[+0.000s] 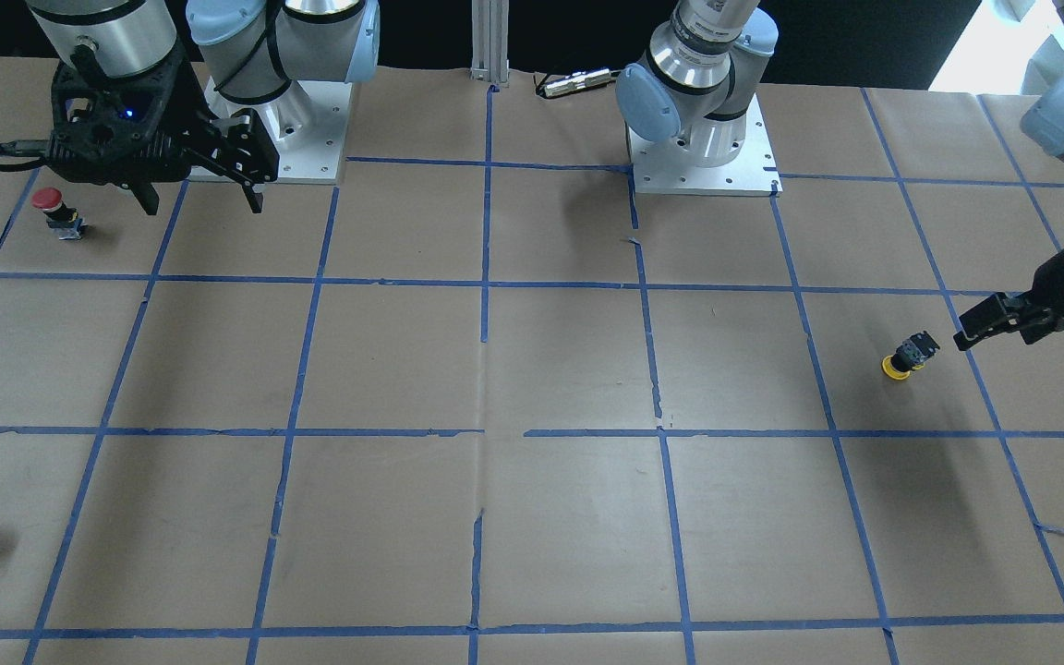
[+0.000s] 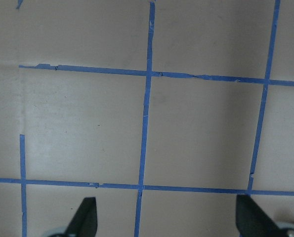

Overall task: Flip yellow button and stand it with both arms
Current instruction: 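Move the left gripper down toward the yellow button lying on its side, then close the left gripper on the yellow button's base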

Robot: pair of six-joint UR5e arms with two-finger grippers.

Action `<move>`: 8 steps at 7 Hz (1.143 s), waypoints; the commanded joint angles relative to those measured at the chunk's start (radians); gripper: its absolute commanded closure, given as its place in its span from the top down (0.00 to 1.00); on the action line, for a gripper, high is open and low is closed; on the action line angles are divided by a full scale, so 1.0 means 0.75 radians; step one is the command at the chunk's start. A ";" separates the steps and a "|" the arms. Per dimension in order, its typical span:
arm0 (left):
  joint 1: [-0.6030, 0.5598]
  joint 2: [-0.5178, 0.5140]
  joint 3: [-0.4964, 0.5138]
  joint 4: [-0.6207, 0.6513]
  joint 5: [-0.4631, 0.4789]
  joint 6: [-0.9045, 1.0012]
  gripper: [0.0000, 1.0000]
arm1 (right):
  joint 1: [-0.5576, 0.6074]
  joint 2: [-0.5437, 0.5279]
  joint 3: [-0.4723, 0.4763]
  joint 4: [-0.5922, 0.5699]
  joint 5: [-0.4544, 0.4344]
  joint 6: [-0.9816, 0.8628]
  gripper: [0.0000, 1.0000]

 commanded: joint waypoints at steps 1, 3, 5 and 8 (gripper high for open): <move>0.046 -0.008 -0.118 0.023 -0.004 -0.084 0.96 | 0.000 0.000 0.000 -0.002 0.001 -0.003 1.00; 0.033 -0.040 -0.237 0.253 -0.004 -0.112 0.96 | 0.000 0.004 0.000 0.006 -0.007 -0.003 1.00; 0.027 -0.026 -0.256 0.273 -0.063 -0.110 0.95 | 0.000 0.002 0.002 0.004 -0.001 0.005 1.00; 0.029 -0.030 -0.264 0.267 -0.061 -0.100 0.89 | 0.000 0.000 0.002 0.000 0.005 0.009 1.00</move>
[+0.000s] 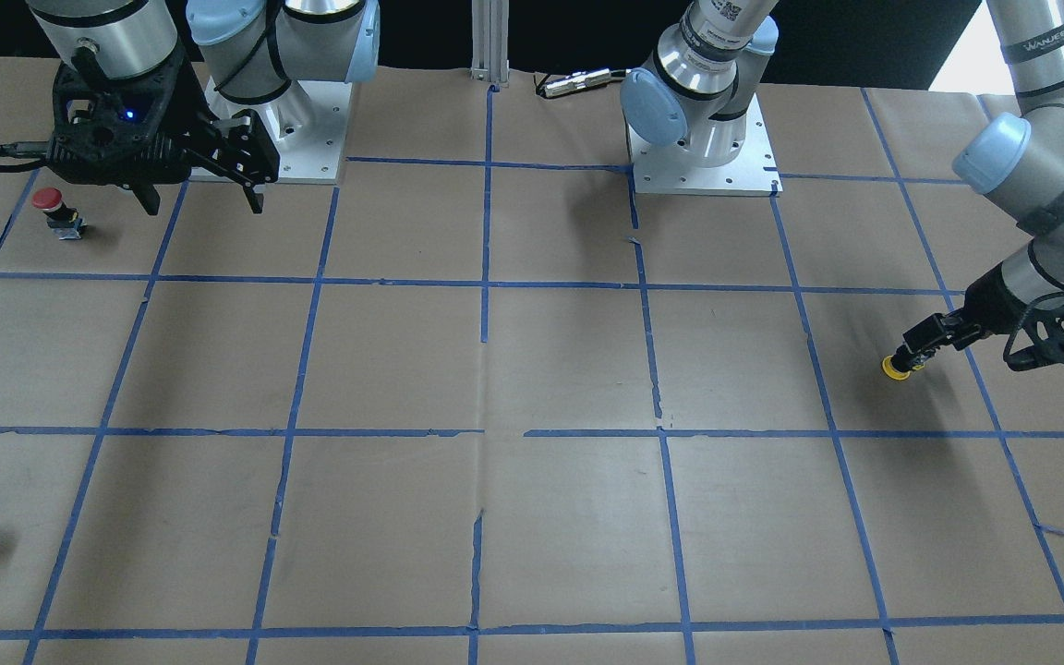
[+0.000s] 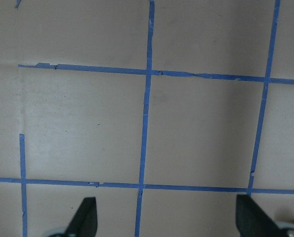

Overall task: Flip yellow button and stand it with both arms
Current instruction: 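Lift the yellow button with the left gripper and carry it toward the center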

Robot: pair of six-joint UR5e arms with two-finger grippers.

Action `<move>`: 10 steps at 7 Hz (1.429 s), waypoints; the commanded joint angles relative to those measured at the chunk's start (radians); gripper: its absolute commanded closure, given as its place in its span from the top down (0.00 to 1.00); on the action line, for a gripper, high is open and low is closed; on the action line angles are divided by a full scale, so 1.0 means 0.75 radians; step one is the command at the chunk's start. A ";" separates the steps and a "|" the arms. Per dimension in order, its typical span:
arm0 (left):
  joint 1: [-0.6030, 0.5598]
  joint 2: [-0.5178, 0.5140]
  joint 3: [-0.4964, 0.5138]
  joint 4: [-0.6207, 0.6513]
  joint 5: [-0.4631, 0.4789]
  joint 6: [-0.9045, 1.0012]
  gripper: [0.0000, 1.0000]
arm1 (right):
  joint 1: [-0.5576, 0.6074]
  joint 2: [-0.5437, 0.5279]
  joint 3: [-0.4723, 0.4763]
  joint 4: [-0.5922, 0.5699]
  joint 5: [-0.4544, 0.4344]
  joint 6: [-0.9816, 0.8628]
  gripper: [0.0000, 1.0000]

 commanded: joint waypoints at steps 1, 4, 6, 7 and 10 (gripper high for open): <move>0.001 0.001 -0.011 -0.001 0.006 0.018 0.85 | 0.000 -0.001 0.000 -0.003 0.002 0.002 1.00; 0.006 0.015 -0.023 -0.003 0.008 0.038 0.40 | 0.002 -0.013 0.063 -0.030 0.000 0.000 1.00; 0.008 0.025 -0.025 -0.001 0.006 0.044 0.15 | 0.002 -0.013 0.070 -0.081 0.002 -0.002 1.00; 0.008 0.029 -0.009 -0.009 0.004 0.053 0.09 | 0.002 -0.013 0.070 -0.079 0.000 -0.010 1.00; -0.029 0.096 0.018 -0.229 -0.323 -0.138 0.09 | 0.002 -0.001 0.068 -0.099 0.000 -0.014 1.00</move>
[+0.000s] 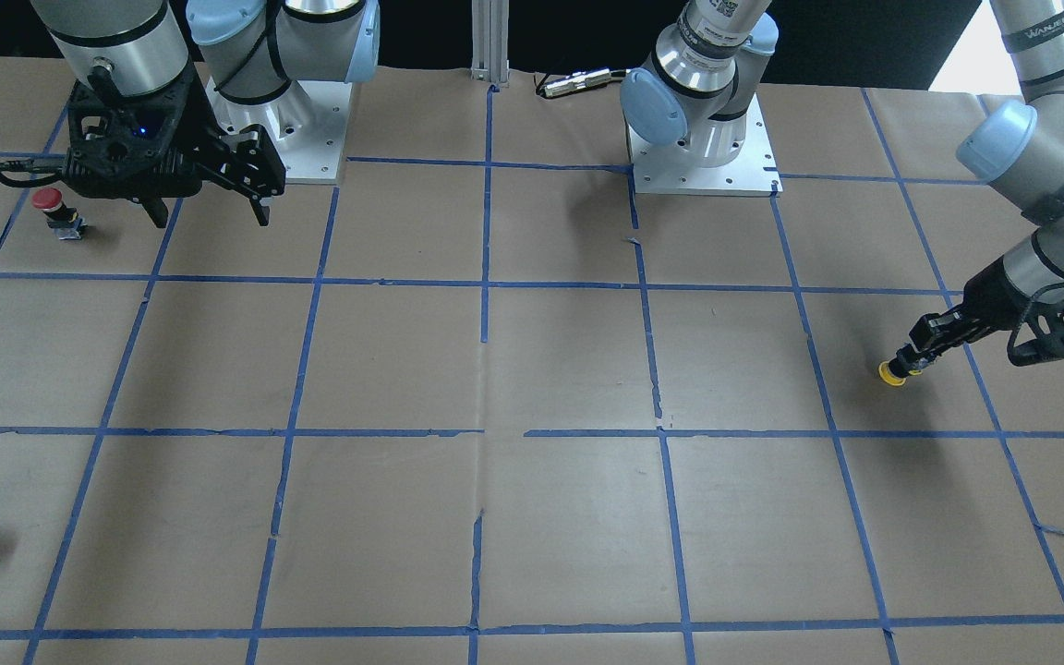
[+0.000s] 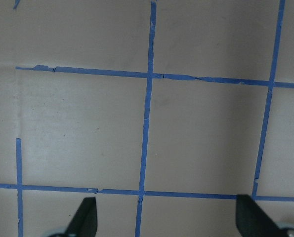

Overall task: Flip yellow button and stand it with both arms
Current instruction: 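Lift the yellow button with the left gripper and carry it toward the center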

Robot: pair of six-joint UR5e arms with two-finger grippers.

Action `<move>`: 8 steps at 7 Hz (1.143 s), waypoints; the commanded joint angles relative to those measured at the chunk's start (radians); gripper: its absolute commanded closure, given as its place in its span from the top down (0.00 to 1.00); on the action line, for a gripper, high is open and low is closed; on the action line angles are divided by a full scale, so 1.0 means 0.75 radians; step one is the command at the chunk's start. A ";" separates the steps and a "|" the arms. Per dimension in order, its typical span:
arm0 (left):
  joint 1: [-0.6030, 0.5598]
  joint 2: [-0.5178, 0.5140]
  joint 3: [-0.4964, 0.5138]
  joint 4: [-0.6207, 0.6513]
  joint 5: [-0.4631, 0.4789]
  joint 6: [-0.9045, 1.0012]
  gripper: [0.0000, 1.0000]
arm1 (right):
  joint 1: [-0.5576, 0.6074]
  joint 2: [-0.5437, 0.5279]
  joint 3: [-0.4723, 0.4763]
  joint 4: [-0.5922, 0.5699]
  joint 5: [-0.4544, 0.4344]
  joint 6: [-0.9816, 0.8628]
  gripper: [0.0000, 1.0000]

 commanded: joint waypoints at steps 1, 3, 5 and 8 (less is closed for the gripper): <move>-0.100 0.093 0.002 -0.225 -0.354 -0.352 0.09 | -0.004 0.012 0.001 -0.018 0.015 -0.010 1.00; -0.310 0.082 -0.024 -0.301 -0.755 -0.702 0.08 | -0.006 0.034 -0.019 -0.001 0.021 0.201 1.00; -0.523 0.096 -0.098 -0.354 -1.135 -0.958 0.06 | -0.014 0.036 -0.027 -0.005 0.408 0.791 1.00; -0.738 0.206 -0.194 -0.356 -1.725 -1.332 0.02 | -0.080 0.032 -0.101 -0.011 0.818 1.318 1.00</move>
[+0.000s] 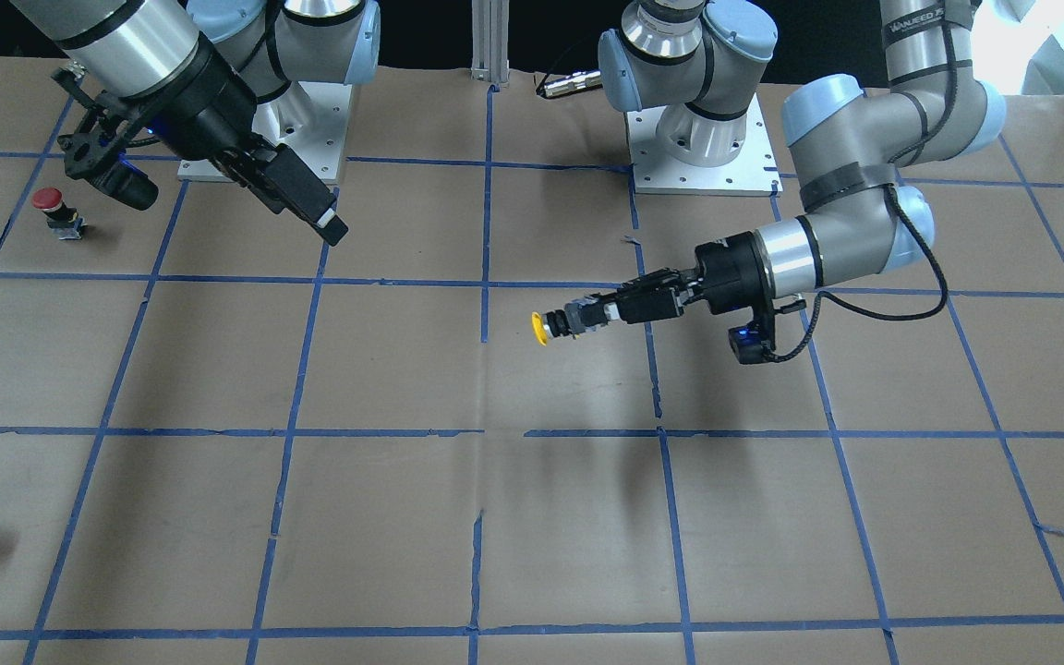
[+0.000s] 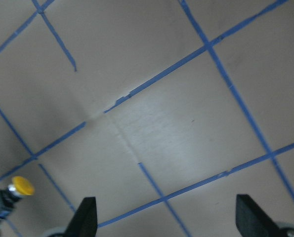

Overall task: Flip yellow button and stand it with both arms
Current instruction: 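Lift the yellow button with the left gripper and carry it toward the center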

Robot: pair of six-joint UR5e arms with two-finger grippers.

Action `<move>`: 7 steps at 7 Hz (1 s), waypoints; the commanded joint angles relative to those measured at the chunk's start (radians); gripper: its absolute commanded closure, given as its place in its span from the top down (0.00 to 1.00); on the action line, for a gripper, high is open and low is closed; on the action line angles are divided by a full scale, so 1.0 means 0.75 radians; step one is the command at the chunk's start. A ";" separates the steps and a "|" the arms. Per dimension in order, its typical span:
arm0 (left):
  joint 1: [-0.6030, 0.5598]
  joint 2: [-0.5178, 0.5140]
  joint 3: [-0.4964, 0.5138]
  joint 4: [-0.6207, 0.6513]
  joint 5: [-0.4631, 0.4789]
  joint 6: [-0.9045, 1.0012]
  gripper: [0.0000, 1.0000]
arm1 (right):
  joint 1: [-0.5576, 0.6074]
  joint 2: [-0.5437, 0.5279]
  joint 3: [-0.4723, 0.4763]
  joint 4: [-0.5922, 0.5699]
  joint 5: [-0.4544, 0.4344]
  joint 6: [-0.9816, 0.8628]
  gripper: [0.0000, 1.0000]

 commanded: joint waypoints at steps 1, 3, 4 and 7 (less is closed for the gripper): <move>-0.059 0.113 -0.008 -0.002 -0.349 -0.337 0.02 | -0.070 -0.005 -0.025 0.009 0.168 0.227 1.00; -0.083 0.258 -0.007 0.020 -0.485 -0.614 0.02 | -0.078 0.001 -0.016 0.003 0.417 0.530 1.00; -0.103 0.295 -0.003 0.036 -0.552 -0.696 0.02 | -0.072 -0.007 -0.016 -0.007 0.552 0.658 1.00; -0.124 0.287 -0.007 0.096 -0.598 -0.725 0.02 | -0.054 -0.029 -0.016 -0.052 0.647 0.663 1.00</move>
